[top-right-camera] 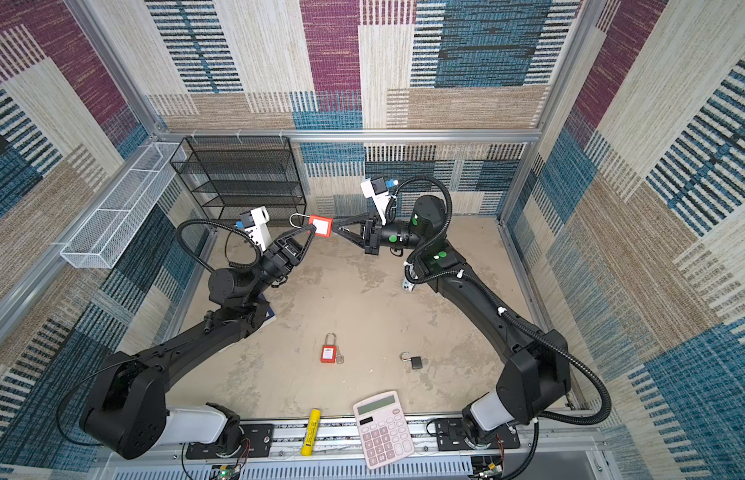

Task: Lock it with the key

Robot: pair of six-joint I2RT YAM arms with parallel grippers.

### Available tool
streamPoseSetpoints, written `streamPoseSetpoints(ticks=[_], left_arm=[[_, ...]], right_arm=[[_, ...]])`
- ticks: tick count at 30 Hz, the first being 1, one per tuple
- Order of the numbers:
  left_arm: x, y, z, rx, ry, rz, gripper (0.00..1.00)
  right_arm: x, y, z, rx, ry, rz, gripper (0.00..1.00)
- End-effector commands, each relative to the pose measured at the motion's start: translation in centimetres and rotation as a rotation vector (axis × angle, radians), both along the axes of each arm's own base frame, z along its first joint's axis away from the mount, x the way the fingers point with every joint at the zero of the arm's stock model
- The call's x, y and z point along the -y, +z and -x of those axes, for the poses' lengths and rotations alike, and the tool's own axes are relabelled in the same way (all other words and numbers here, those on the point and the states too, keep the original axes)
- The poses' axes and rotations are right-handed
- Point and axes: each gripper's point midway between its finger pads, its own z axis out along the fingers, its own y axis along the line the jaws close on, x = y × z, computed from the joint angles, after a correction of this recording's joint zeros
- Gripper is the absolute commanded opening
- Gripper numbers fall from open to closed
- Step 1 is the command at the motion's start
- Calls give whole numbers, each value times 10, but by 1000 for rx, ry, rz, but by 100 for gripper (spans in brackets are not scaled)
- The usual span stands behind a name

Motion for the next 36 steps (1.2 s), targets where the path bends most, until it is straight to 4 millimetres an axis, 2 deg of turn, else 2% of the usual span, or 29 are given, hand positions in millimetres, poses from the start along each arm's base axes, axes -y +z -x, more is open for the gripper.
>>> streamPoseSetpoints(ticks=[1, 14, 21, 28, 36], left_arm=[[-12, 7, -6, 31, 79, 21, 0], [-22, 8, -4, 65, 98, 40, 0], [-25, 10, -3, 78, 117, 41, 0], [-28, 9, -4, 75, 127, 43, 0], [-34, 11, -2, 80, 137, 47, 0]], right_arm=[[2, 7, 5, 17, 15, -16, 0], [11, 3, 5, -43, 24, -36, 0], [13, -8, -2, -66, -10, -15, 0], [17, -13, -8, -72, -42, -4, 0], [20, -13, -6, -58, -37, 0, 0]])
